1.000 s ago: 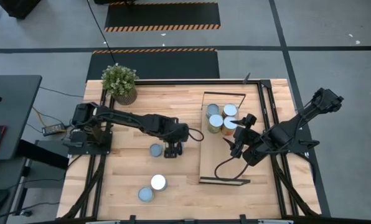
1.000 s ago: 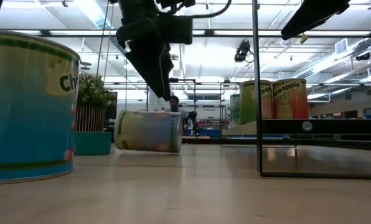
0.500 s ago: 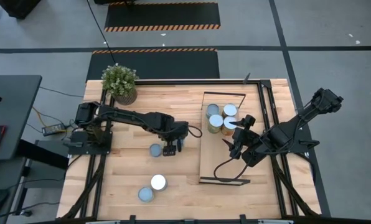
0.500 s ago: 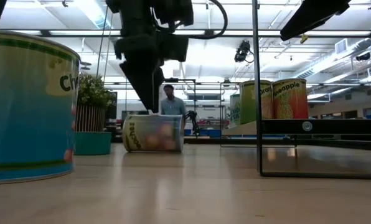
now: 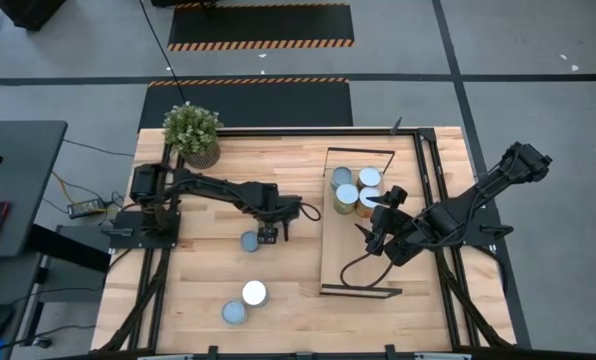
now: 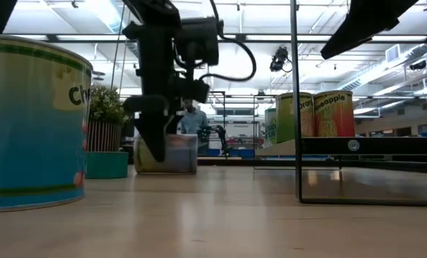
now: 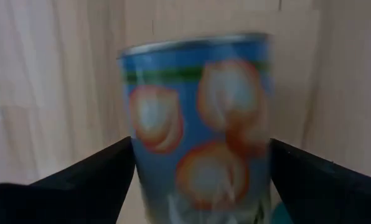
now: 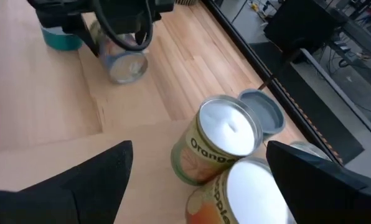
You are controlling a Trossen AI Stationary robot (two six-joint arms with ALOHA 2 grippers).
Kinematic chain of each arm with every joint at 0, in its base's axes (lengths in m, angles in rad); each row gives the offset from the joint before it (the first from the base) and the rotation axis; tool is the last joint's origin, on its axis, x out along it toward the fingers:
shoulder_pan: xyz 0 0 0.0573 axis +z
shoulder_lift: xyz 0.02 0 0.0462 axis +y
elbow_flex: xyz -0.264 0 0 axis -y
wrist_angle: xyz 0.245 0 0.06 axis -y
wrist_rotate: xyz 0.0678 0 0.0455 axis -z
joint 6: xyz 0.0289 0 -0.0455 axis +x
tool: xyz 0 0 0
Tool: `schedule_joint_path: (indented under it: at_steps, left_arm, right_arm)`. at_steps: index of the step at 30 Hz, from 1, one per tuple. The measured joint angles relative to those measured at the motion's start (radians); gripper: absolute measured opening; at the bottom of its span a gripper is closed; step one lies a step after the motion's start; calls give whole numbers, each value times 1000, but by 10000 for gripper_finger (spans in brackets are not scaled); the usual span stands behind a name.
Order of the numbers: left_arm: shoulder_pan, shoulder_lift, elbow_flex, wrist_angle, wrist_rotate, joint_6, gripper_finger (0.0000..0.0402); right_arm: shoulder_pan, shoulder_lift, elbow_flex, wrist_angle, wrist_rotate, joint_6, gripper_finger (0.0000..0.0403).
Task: Pick and place cans onto a shelf
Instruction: Put the canned peaches on the shelf
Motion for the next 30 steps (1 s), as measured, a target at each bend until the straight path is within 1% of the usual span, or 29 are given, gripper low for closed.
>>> schedule_joint_path:
  at_steps: [5, 9, 11, 14, 16, 19, 21, 23, 25, 28, 30]
  left_arm:
    - [6, 6, 1, -4, 21, 13, 355]
    - [6, -11, 21, -47, 27, 8, 336]
    - [5, -14, 62, -90, 47, 7, 324]
    - [5, -14, 135, -168, 51, -15, 312]
    - [6, -14, 183, -198, 79, -23, 311]
    - [6, -14, 287, -269, 149, -19, 314]
    - [-4, -14, 366, -298, 146, -13, 315]
    - [-25, -14, 434, -317, 86, -7, 313]
    - [-56, -14, 493, -310, -10, 23, 312]
    - [-113, -15, 550, -291, -190, 67, 313]
    - [-148, -15, 559, -259, -316, 92, 314]
  right_arm:
    - [0, 0, 0, 29, 0, -24, 377]
    - [-7, 0, 0, 89, -35, -96, 377]
    - [-11, 0, 0, 119, -38, -147, 377]
    - [-12, 0, 0, 149, -18, -219, 377]
    - [-11, 0, 1, 166, -19, -271, 377]
    - [-11, 0, 1, 183, -22, -364, 376]
    - [-11, 0, 1, 216, -23, -428, 376]
    - [-19, 0, 1, 274, -29, -463, 375]
    - [-43, 0, 1, 353, -57, -481, 375]
    - [-86, 0, 2, 442, -117, -488, 377]
    - [-105, -2, 2, 498, -123, -509, 381]
